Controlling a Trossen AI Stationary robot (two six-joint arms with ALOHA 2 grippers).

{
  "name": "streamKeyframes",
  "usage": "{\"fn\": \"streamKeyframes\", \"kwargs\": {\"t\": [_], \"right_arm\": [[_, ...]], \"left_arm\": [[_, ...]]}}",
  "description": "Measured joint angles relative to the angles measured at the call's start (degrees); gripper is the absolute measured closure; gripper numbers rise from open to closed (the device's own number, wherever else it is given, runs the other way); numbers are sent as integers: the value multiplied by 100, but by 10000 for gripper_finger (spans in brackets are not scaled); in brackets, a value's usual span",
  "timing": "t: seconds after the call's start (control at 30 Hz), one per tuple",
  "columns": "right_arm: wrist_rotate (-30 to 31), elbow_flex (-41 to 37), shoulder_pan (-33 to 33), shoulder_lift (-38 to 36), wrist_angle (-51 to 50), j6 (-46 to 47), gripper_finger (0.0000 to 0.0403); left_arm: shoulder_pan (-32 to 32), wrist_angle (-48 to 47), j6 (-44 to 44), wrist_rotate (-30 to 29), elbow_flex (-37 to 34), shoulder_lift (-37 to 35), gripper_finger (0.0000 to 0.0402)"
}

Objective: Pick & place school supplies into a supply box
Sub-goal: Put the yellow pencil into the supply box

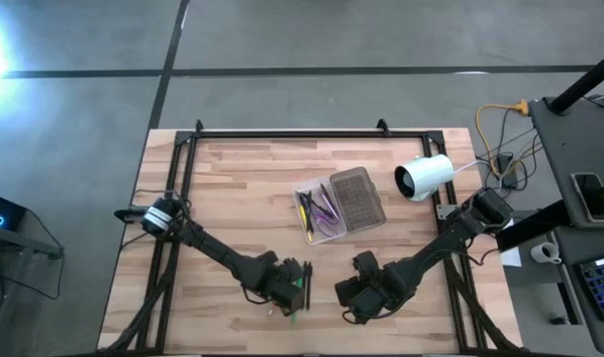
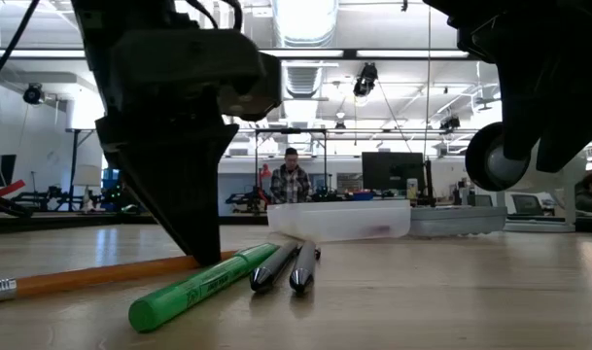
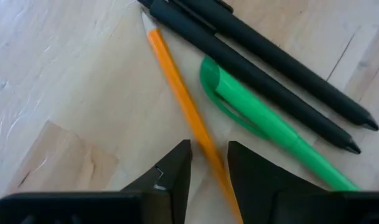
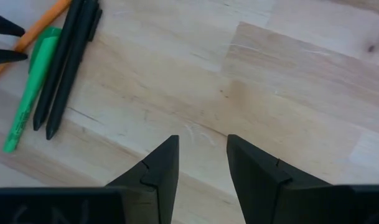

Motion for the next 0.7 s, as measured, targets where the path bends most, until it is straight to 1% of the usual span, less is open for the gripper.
{"fn": "streamKeyframes", "kwargs": {"t": [0.07, 0.13, 0.3, 0.43, 0.57, 0.63, 0.7], "right_arm": [[3, 0, 0, 0, 14, -15, 275], [11, 0, 0, 0, 25, -17, 275], [13, 0, 0, 0, 30, -17, 275], [53, 0, 0, 0, 30, 25, 275], [166, 0, 0, 0, 45, 34, 275], [172, 0, 0, 0, 43, 40, 275], [260, 0, 0, 0, 44, 78, 275]], "left_arm": [[-3, 49, 65, -10, -108, -4, 313], [-2, 38, 186, -3, -198, -12, 327], [2, -335, 648, 7, -300, -11, 388], [13, -415, 774, 23, -288, -58, 395], [43, -565, 805, 23, -316, -314, 398], [83, -863, 804, -116, -360, -519, 399], [166, -745, 796, -359, -365, -851, 400]]}}
